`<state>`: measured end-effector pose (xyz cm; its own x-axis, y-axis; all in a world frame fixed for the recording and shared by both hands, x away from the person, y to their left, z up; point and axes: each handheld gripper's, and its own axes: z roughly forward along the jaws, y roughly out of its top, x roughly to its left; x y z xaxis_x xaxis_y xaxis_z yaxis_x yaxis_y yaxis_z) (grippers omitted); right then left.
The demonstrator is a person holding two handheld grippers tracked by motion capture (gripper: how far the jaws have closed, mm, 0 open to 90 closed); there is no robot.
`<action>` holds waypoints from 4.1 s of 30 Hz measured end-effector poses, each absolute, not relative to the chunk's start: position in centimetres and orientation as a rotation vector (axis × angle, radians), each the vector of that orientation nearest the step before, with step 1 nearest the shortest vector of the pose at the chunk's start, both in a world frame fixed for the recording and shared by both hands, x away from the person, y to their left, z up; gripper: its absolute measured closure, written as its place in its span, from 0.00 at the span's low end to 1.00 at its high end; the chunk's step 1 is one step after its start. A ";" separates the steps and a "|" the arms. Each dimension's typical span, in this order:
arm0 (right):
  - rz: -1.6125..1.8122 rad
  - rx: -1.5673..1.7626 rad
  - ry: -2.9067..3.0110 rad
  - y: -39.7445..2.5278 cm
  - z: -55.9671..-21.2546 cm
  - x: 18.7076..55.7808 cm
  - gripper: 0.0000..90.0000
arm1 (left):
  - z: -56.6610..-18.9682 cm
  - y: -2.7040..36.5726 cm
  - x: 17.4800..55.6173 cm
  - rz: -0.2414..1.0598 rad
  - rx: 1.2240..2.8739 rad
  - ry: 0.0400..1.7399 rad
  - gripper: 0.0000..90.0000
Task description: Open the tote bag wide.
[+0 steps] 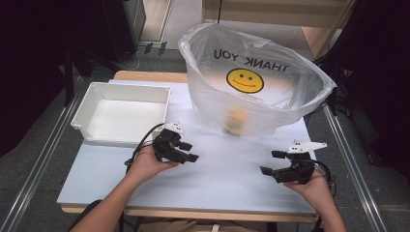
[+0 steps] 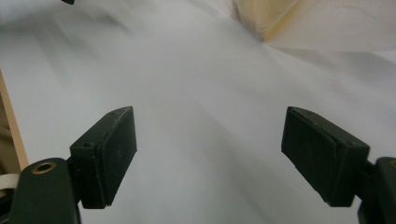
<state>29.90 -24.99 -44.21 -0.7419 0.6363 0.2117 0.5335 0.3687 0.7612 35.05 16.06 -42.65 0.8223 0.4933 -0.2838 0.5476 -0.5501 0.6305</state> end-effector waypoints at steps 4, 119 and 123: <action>1.307 1.086 2.502 -25.2 -44.3 30.1 0.24 | -42.8 16.1 35.2 -0.099 2.263 0.774 0.48; 1.331 1.210 2.423 -35.0 -32.1 33.5 0.85 | -32.7 17.0 37.6 -0.098 2.226 0.705 0.81; 1.308 1.190 2.416 -35.6 -30.3 33.5 0.88 | -31.3 17.3 37.8 -0.076 2.206 0.705 0.82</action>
